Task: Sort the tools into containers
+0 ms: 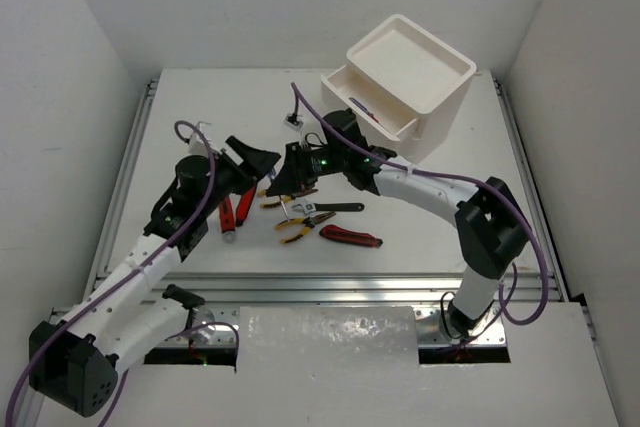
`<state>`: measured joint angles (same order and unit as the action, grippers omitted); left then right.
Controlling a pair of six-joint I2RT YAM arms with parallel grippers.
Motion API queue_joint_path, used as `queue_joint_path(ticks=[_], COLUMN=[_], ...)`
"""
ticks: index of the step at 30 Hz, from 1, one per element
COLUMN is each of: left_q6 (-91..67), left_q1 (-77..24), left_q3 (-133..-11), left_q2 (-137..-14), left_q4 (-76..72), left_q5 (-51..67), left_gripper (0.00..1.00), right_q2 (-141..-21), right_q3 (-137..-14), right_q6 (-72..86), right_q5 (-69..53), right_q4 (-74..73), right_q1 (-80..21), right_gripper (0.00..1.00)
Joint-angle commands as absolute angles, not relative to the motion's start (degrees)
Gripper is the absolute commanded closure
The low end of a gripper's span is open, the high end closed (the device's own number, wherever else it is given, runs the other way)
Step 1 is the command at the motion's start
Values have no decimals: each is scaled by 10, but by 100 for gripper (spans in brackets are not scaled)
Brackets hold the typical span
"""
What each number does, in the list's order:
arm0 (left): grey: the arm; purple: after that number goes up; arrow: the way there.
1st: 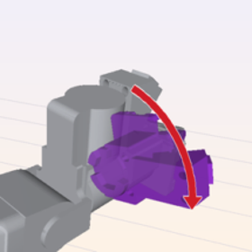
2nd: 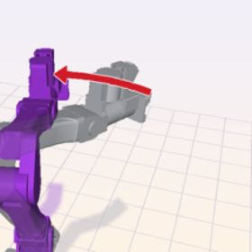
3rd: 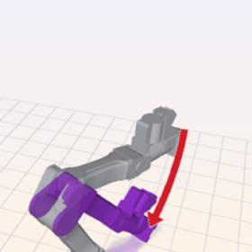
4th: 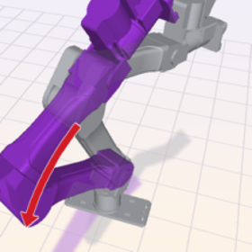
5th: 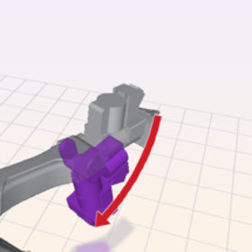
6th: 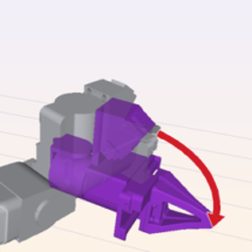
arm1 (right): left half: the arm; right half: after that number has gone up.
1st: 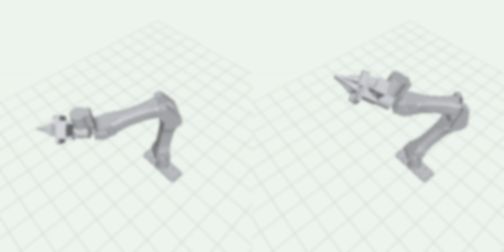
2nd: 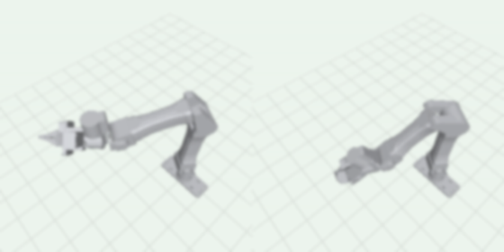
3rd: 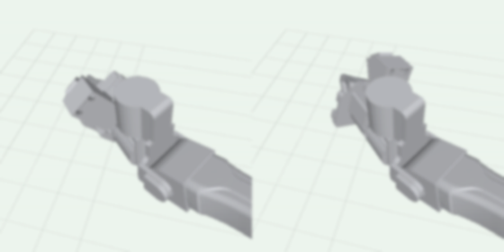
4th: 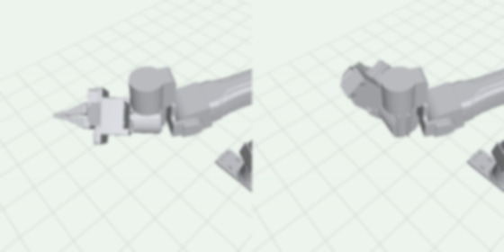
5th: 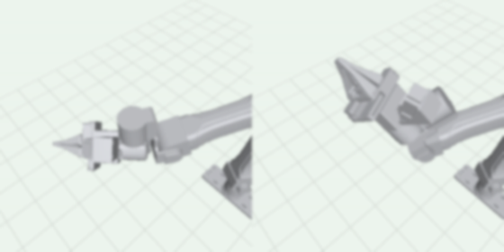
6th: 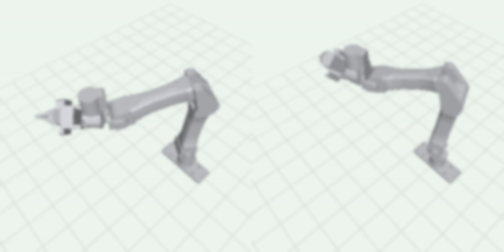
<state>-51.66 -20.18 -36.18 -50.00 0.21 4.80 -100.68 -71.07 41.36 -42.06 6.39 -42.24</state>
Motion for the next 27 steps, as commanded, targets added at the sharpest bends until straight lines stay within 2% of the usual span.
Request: queue_joint_path(ticks=[1,3,4,7,9,11,14,18,25,26,27], left_q6=[-509,-473,-462,-417,-381,-370,-345,-334,-303,-290,-284], left_q1=[-204,-204,-203,-201,-200,-202,-202,-202,-202,-202,-203], left_q3=[-383,-438,-461,-552,-569,-576,-551,-540,-553,-556,-559], left_q2=[-492,-495,-504,-533,-547,-562,-561,-573,-553,-551,-550], left_q4=[-36,75,116,271,296,315,289,287,311,315,321], left_q5=[26,-32,-106,-205,-211,-190,-135,-101,-93,-91,-92], left_gripper=[4,0,0,0,0,0,0,0,0,0,0], right_q2=[-984,-956,-949,-967,-1002,-1020,-1054,-1067,-1113,-1119,-1124], right_q3=[-742,-781,-806,-977,-1045,-1117,-1163,-1157,-1146,-1156,-1166], right_q6=[368,264,224,79,12,-32,-117,-197,-237,-235,-229], right_q5=[-399,-291,-244,-79,-7,-1,39,78,121,129,133], right_q4=[46,-72,-123,-359,-432,-498,-512,-466,-402,-409,-417], right_q1=[-418,-411,-408,-384,-358,-309,-269,-257,-249,-249,-249], right_gripper=[100,100,100,100,100,100,100,100,98,61,46])
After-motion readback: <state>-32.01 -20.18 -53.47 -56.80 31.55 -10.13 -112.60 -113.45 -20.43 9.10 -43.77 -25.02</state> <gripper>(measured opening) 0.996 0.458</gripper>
